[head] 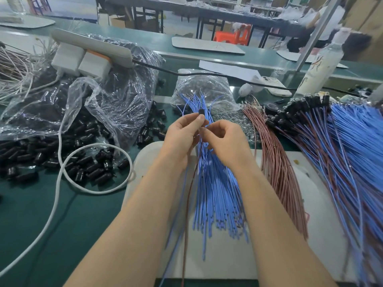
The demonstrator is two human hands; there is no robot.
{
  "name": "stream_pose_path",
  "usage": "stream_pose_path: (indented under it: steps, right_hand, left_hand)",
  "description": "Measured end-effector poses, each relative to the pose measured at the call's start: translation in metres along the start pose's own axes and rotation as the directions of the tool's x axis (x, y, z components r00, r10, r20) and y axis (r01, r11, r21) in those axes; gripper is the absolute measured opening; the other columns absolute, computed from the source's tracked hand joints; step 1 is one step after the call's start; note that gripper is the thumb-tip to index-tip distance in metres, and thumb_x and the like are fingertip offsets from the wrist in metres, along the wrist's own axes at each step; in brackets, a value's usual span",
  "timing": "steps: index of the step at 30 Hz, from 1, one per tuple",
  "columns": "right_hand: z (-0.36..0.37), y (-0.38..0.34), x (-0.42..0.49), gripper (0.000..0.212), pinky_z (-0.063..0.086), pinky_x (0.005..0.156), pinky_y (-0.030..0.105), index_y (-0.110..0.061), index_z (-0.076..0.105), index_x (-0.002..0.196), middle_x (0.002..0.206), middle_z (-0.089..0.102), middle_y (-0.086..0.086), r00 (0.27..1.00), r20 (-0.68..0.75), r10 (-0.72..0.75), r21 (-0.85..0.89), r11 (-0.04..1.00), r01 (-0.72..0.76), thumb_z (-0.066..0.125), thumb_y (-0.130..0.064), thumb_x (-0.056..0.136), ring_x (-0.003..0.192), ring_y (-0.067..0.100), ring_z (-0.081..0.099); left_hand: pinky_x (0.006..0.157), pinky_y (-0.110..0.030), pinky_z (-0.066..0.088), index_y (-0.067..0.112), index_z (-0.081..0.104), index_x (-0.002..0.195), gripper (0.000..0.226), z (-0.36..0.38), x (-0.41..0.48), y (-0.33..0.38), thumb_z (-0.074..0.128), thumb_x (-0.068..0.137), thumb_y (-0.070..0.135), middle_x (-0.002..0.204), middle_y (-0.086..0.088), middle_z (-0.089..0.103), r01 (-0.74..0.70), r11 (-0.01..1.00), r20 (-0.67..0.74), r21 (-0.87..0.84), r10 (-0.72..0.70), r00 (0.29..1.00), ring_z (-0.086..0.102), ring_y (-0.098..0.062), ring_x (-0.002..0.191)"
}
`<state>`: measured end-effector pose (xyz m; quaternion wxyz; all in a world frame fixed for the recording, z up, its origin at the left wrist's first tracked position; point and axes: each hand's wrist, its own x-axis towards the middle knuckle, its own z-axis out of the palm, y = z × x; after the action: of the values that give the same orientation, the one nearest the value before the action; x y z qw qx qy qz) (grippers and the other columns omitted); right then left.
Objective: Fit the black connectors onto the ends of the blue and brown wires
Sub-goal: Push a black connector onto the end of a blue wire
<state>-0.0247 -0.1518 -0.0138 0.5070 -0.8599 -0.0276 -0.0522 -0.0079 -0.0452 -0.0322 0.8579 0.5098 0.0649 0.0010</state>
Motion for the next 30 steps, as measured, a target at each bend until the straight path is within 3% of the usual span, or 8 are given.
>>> stream_pose_path:
  steps: [8, 14, 17, 21, 26, 30]
  right_hand:
    - [0.0020, 0.0038, 0.0025, 0.010, 0.056, 0.077, 0.040, -0.018, 0.066, 0.078, 0.077, 0.071, 0.007, 0.999, -0.032, -0.009, 0.000, 1.000, 0.009, 0.066, -0.020, 0.088, 0.071, 0.021, 0.067]
    - [0.0041, 0.0029, 0.0036, 0.012, 0.052, 0.053, 0.018, -0.008, 0.064, 0.078, 0.067, 0.066, 0.006, 0.998, 0.052, 0.035, 0.138, 0.990, -0.042, 0.062, -0.008, 0.090, 0.049, 0.006, 0.062]
    - [0.0046, 0.0030, 0.0033, 0.012, 0.056, 0.058, 0.021, -0.005, 0.065, 0.079, 0.069, 0.067, 0.010, 0.997, 0.060, 0.042, 0.155, 0.987, -0.051, 0.061, -0.007, 0.091, 0.055, 0.013, 0.063]
    - [0.0066, 0.0046, 0.0029, 0.013, 0.058, 0.067, 0.028, -0.006, 0.066, 0.079, 0.071, 0.068, 0.012, 0.994, 0.098, 0.051, 0.170, 0.983, -0.067, 0.061, -0.006, 0.091, 0.060, 0.018, 0.065]
    - [0.0075, 0.0079, 0.0042, 0.019, 0.056, 0.063, 0.025, -0.012, 0.064, 0.073, 0.069, 0.068, 0.010, 0.990, 0.129, 0.053, 0.203, 0.976, -0.079, 0.060, -0.006, 0.091, 0.058, 0.016, 0.066]
    - [0.0079, 0.0075, 0.0038, 0.021, 0.054, 0.057, 0.019, -0.011, 0.063, 0.073, 0.067, 0.066, 0.008, 0.982, 0.178, 0.056, 0.245, 0.964, -0.100, 0.058, -0.004, 0.092, 0.054, 0.010, 0.064]
  left_hand:
    - [0.061, -0.020, 0.048, 0.015, 0.063, 0.086, 0.005, 0.0013, -0.0018, -0.0017, 0.063, 0.089, 0.011, 0.074, 0.002, 0.067, -0.020, 1.000, 0.013, -0.002, 0.020, 1.000, 0.059, -0.012, 0.067]
    - [0.054, -0.017, 0.048, 0.016, 0.062, 0.085, 0.007, 0.0025, -0.0029, 0.0007, 0.062, 0.090, 0.011, 0.077, 0.000, 0.067, -0.042, 0.999, -0.011, -0.011, 0.042, 0.999, 0.058, -0.010, 0.068]
    - [0.053, -0.018, 0.048, 0.017, 0.062, 0.086, 0.006, 0.0026, -0.0037, 0.0019, 0.062, 0.090, 0.012, 0.079, 0.001, 0.068, -0.044, 0.999, -0.017, -0.010, 0.043, 0.999, 0.058, -0.013, 0.071]
    - [0.063, -0.024, 0.046, 0.017, 0.061, 0.087, 0.006, 0.0024, -0.0031, 0.0025, 0.062, 0.090, 0.013, 0.081, 0.000, 0.068, -0.044, 0.999, -0.035, -0.031, 0.043, 0.998, 0.056, -0.016, 0.081]
    - [0.067, -0.028, 0.044, 0.018, 0.062, 0.085, 0.007, 0.0023, -0.0030, 0.0012, 0.063, 0.090, 0.012, 0.080, 0.000, 0.068, -0.037, 0.998, -0.042, -0.043, 0.035, 0.998, 0.056, -0.017, 0.087]
    - [0.057, -0.026, 0.045, 0.017, 0.062, 0.087, 0.005, 0.0011, -0.0035, 0.0027, 0.062, 0.090, 0.013, 0.080, 0.000, 0.068, -0.015, 0.997, -0.034, -0.073, 0.012, 0.999, 0.059, -0.014, 0.078]
